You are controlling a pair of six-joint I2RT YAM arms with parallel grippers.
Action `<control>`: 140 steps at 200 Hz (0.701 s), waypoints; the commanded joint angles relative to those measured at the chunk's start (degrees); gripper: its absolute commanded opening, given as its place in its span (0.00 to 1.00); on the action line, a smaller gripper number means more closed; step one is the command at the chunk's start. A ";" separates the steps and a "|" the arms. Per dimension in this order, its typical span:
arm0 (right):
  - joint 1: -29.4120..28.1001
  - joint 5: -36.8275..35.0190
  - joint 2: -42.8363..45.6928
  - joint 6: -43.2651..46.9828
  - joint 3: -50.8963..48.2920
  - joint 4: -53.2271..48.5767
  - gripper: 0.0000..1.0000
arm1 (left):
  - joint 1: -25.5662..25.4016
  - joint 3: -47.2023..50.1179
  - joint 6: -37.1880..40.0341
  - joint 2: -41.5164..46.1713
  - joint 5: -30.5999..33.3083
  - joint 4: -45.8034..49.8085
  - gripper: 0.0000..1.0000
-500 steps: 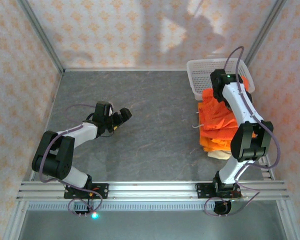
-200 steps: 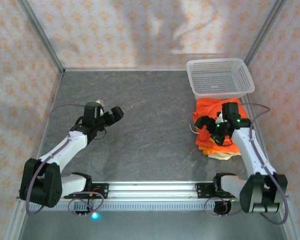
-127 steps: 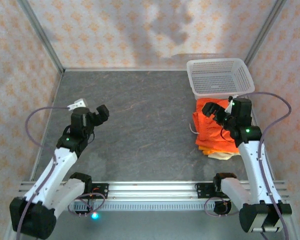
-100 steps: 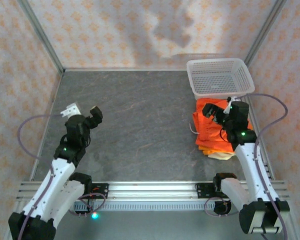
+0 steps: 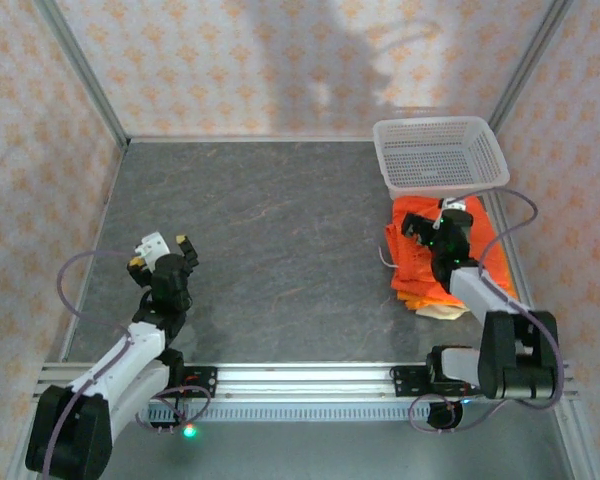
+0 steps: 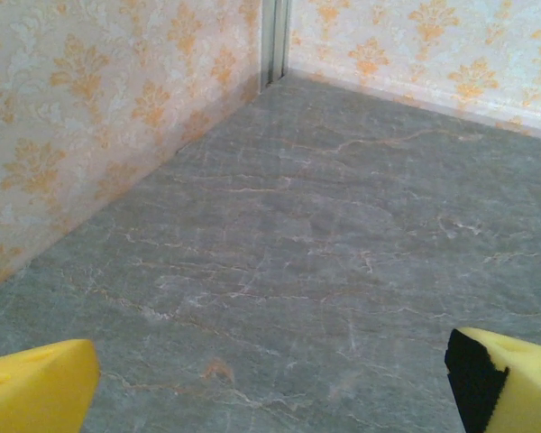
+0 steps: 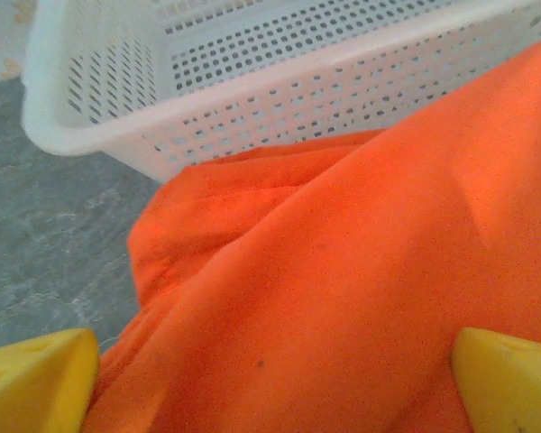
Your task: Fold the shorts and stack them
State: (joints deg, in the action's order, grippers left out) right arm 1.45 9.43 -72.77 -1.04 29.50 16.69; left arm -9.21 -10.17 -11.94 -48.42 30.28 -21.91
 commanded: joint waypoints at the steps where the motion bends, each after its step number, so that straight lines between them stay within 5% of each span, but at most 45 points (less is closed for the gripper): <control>1: 0.30 -0.47 -2.75 1.95 -1.76 11.26 0.99 | 0.68 1.47 4.10 -4.69 2.11 -13.79 1.00; 81: 0.39 1.59 -14.68 4.56 -6.57 30.54 0.99 | 2.87 -3.46 8.24 -24.35 -5.34 -27.94 1.00; 140: 0.22 1.22 -14.34 4.93 -5.99 28.75 0.99 | 3.73 -9.83 11.02 -36.56 -12.48 -28.21 1.00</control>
State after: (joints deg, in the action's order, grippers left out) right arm 1.56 10.50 -86.41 3.09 24.10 43.42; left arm -5.85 -17.06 -3.92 -80.97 21.52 -47.13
